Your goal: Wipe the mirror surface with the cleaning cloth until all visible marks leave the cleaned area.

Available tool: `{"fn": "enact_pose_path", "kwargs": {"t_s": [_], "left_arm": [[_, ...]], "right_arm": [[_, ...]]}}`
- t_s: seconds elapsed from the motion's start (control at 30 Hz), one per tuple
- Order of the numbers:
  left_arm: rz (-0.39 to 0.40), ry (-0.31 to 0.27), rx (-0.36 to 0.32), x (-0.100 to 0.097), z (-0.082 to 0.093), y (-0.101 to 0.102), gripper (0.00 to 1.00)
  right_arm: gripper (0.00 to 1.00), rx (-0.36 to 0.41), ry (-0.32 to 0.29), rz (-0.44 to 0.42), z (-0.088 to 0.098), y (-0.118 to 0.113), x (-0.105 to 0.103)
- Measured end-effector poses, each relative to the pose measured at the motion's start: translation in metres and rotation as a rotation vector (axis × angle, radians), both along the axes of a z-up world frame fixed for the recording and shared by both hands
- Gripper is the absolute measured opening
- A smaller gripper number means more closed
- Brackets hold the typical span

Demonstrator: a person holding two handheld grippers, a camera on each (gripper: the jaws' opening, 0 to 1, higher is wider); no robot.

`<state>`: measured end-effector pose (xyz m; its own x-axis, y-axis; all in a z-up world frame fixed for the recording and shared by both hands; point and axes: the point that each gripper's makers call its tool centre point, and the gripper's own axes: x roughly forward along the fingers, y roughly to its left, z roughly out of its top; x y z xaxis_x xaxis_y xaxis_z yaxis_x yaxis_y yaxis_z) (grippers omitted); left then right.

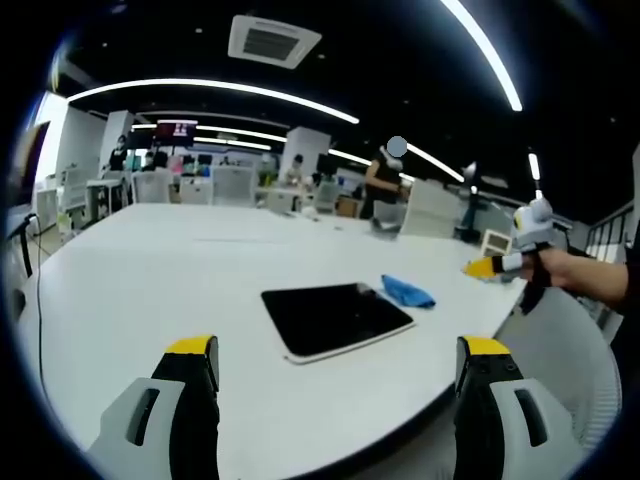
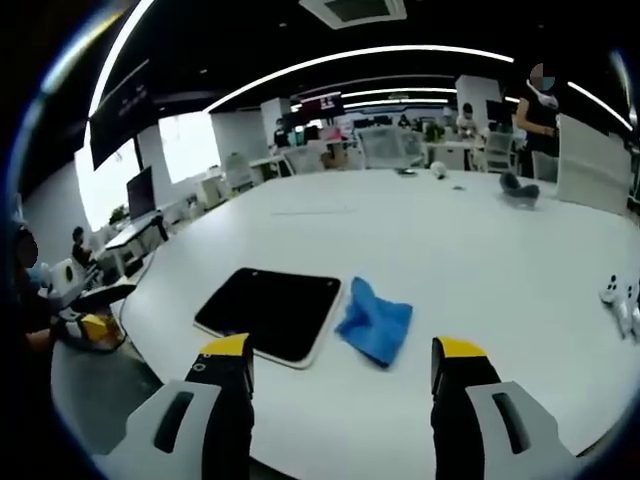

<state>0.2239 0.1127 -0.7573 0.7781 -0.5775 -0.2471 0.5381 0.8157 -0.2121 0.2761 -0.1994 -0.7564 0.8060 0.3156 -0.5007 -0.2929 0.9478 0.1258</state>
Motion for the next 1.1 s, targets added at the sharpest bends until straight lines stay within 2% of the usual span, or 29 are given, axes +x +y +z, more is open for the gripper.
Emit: {"fn": "enact_pose_path", "kwargs": {"t_s": [0.13,0.53,0.9,1.1], "left_arm": [[0.006,0.001,0.001,0.001,0.0,0.001,0.99],[0.017,-0.001,0.0,0.002,0.0,0.002,0.99],[0.013,0.007,0.003,0.002,-0.001,0.002,0.97],[0.01,0.006,0.001,0.002,0.0,0.001,0.97]], "right_arm": [[0.65,0.005,0.003,-0.008,0.003,-0.004,0.007],[0.62,-0.03,0.014,0.029,0.006,0.0,0.031],[0.59,-0.04,0.054,0.063,-0.006,0.009,0.051],[0.58,-0.073,0.081,0.089,-0.013,0.011,0.058]]}}
